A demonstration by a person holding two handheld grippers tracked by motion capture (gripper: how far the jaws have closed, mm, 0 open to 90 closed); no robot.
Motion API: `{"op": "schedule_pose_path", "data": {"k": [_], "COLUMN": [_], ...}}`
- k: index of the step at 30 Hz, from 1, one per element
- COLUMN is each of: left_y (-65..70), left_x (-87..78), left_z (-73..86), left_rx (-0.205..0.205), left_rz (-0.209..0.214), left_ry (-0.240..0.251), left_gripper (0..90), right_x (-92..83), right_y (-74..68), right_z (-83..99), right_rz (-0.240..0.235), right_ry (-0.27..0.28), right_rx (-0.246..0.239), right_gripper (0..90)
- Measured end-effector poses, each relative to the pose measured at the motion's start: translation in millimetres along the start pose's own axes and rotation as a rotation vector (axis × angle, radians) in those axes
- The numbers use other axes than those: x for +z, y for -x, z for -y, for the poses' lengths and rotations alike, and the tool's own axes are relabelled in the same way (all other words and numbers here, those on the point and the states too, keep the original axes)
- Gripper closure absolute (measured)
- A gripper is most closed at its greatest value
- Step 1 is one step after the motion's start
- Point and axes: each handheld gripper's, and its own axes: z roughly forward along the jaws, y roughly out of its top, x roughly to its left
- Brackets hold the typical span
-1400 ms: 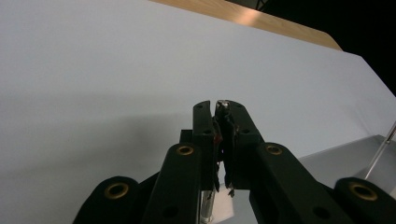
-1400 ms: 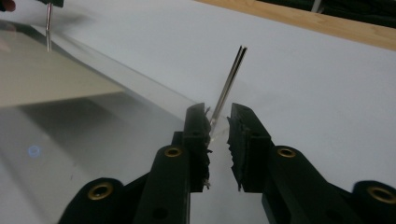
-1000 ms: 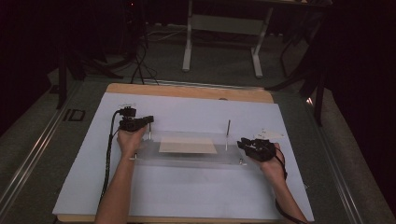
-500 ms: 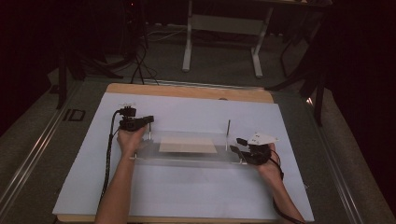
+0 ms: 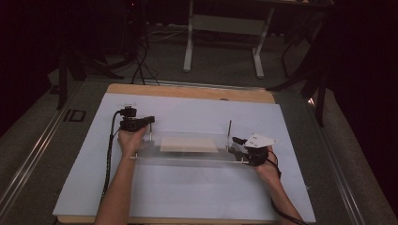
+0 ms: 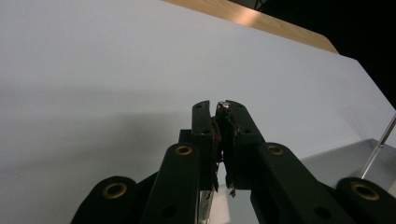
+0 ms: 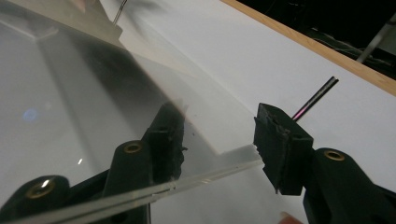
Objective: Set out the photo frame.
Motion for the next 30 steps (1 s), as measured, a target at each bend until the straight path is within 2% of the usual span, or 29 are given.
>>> {"op": "schedule_pose_path", "data": {"k": [3,8,12,15,18,23,28,30], "left_y": [-0.7,0.8,1.0,3.1,4.2,5.3,8.3,9.5], "left_x": [-0.4,-1.6,-4.8,-11.8,-15.9,-27.4,-37.0,-39.5], "left_z": [0.4,0.0,-0.2,-1.0,-1.0,0.2,3.4,4.8], "left_rx": [0.005,0.037,0.064,0.102,0.120,0.144,0.192,0.219], "left_rz": [0.011,0.005,0.015,0.017,0.009,0.026,0.029,0.023], "left_ry": [0.003,0.006,0.011,0.024,0.033,0.070,0.082,0.068], "left_gripper": [83.0,82.4,78.6,76.3,75.2,72.8,68.0,65.1], "right_x": [0.0,0.1,0.1,0.1,0.1,0.0,0.0,0.1], "right_y": [0.5,0.9,1.5,1.7,2.1,2.8,3.8,4.3], "right_z": [-0.4,-0.7,-1.2,-1.7,-2.1,-2.8,-4.3,-4.7], "right_rz": [-0.004,-0.006,-0.008,-0.010,-0.010,-0.010,-0.014,-0.014], "right_ry": [-0.004,-0.004,-0.005,-0.008,-0.009,-0.010,-0.014,-0.013], "right_rx": [0.001,0.005,0.007,0.009,0.011,0.016,0.022,0.025], "right_gripper": [50.5,50.5,50.5,50.5,50.5,50.5,50.5,50.5]}}
